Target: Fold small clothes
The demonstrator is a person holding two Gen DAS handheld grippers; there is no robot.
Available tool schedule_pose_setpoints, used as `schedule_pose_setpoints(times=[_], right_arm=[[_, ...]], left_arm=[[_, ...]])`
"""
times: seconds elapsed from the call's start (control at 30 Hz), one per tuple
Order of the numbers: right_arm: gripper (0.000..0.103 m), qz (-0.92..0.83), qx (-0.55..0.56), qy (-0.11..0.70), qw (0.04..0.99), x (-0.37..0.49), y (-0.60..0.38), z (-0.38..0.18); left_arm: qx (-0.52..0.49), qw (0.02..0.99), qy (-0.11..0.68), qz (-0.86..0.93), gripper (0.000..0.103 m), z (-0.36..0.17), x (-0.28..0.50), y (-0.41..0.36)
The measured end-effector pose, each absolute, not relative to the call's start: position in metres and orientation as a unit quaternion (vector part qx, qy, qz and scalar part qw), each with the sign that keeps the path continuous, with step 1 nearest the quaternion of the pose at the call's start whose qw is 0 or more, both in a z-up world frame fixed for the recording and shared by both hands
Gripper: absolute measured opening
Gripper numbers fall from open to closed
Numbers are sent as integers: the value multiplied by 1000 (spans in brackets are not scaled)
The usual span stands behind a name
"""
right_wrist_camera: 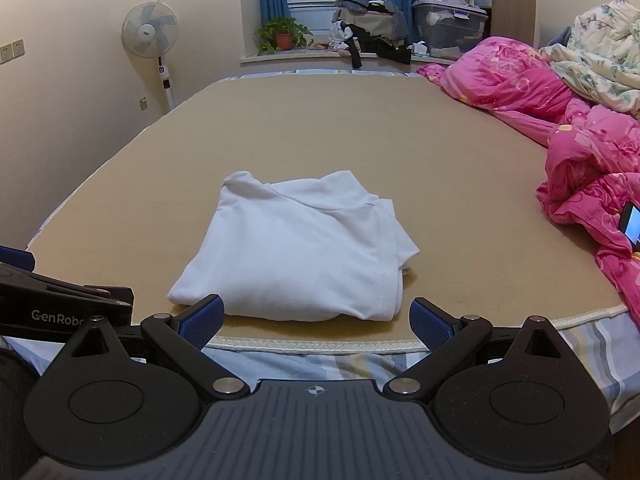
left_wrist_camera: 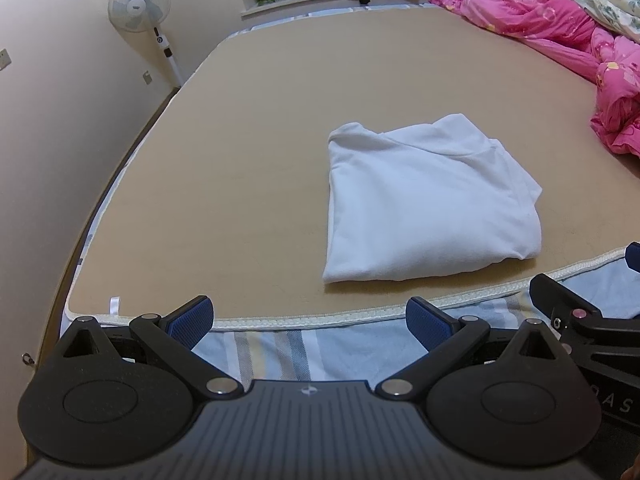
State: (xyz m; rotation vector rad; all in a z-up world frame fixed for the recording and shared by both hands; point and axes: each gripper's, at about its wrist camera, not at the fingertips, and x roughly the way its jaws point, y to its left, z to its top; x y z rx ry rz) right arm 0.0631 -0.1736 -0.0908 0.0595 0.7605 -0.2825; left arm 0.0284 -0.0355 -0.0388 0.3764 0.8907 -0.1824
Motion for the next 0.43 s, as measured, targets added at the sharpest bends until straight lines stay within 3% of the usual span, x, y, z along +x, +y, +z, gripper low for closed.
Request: schedule_pose_setpoints(times=[0.43], right_arm=[[99,-143,34,368,918,64,-174,-92]], left_arm=[[167,880,436,-84,102,-40,28,-33]])
